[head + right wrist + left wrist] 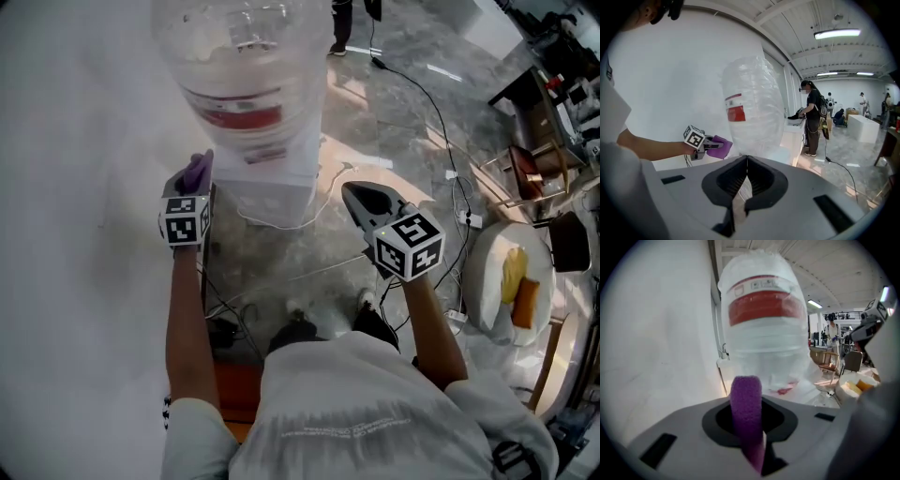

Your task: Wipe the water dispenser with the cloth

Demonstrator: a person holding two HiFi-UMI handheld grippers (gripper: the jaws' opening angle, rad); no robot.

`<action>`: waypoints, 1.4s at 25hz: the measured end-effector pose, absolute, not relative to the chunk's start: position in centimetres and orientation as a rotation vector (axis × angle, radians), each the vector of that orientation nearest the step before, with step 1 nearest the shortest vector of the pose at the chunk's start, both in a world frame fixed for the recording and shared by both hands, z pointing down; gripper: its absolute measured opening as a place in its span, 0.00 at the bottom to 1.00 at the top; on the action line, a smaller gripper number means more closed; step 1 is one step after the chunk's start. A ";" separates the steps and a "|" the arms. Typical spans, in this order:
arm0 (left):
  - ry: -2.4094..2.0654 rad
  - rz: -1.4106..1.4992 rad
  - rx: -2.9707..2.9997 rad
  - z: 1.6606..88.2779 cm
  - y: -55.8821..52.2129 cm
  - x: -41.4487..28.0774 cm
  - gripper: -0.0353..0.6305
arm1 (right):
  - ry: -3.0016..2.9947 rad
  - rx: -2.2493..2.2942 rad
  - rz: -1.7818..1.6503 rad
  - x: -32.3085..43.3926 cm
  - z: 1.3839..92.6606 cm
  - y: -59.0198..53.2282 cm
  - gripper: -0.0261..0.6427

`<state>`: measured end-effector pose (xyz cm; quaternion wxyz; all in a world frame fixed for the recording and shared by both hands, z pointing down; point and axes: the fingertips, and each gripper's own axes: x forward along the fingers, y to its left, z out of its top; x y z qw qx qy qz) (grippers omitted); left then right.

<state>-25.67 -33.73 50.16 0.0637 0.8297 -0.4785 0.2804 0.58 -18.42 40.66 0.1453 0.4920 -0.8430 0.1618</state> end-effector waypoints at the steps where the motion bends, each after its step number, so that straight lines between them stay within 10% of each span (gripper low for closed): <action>1: -1.434 0.885 2.505 51.0 -34.8 -25.3 0.15 | -2.424 1.420 0.481 0.7 41.2 -18.5 0.06; 35: -1.171 0.987 2.504 59.3 -28.3 -0.1 0.15 | -2.445 1.337 0.633 14.7 45.4 -15.3 0.06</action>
